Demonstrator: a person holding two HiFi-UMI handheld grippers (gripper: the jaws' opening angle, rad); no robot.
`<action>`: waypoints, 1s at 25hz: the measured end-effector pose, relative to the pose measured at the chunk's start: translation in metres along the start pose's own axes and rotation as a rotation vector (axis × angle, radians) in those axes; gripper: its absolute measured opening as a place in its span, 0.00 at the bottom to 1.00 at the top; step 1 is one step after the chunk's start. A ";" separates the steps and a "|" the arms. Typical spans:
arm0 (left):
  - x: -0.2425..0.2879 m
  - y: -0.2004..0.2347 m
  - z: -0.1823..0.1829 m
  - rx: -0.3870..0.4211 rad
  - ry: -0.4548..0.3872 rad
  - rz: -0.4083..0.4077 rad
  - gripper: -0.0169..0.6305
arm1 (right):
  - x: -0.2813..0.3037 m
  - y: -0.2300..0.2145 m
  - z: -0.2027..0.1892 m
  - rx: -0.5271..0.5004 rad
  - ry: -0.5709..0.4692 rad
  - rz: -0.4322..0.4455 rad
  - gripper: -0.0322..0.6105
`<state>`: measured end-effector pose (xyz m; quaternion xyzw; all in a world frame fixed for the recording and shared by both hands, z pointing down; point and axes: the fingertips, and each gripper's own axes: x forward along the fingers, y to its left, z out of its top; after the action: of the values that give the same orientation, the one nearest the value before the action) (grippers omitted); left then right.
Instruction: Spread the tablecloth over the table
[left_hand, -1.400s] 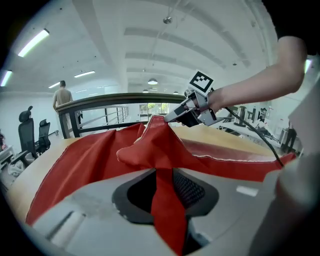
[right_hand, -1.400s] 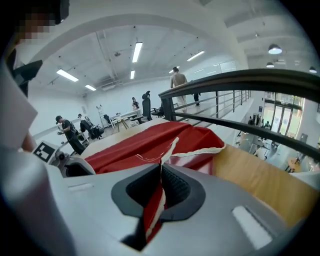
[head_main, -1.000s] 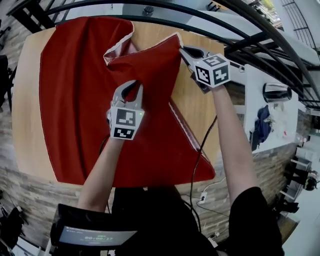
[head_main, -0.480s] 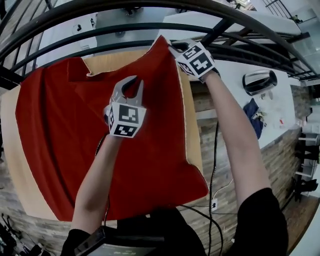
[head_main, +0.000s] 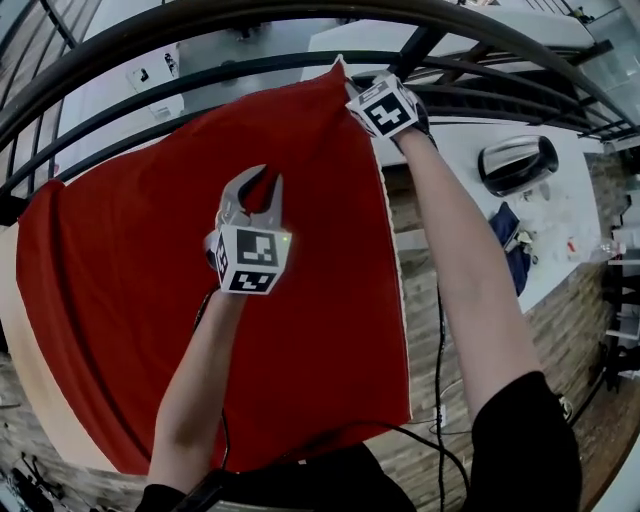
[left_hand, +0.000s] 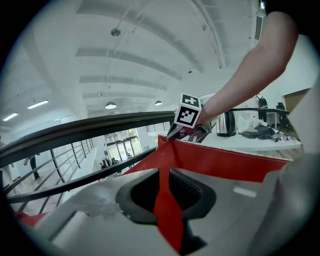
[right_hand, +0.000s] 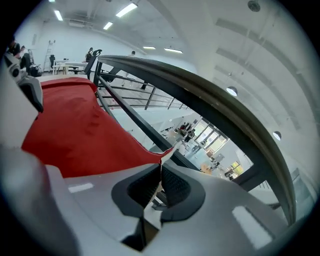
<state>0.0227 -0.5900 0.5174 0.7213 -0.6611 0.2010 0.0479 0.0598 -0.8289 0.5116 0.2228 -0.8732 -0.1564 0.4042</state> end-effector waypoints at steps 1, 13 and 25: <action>0.003 -0.002 -0.003 0.001 0.010 0.002 0.12 | 0.004 -0.002 -0.005 0.006 0.001 0.004 0.08; -0.015 -0.031 -0.039 0.016 0.117 0.016 0.15 | 0.004 0.039 -0.071 0.204 0.040 0.124 0.15; -0.124 -0.088 -0.051 -0.077 0.114 -0.004 0.03 | -0.144 0.196 -0.061 0.256 -0.222 0.292 0.06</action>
<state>0.0915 -0.4468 0.5373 0.7077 -0.6630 0.2162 0.1137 0.1380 -0.5938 0.5469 0.1249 -0.9481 -0.0078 0.2924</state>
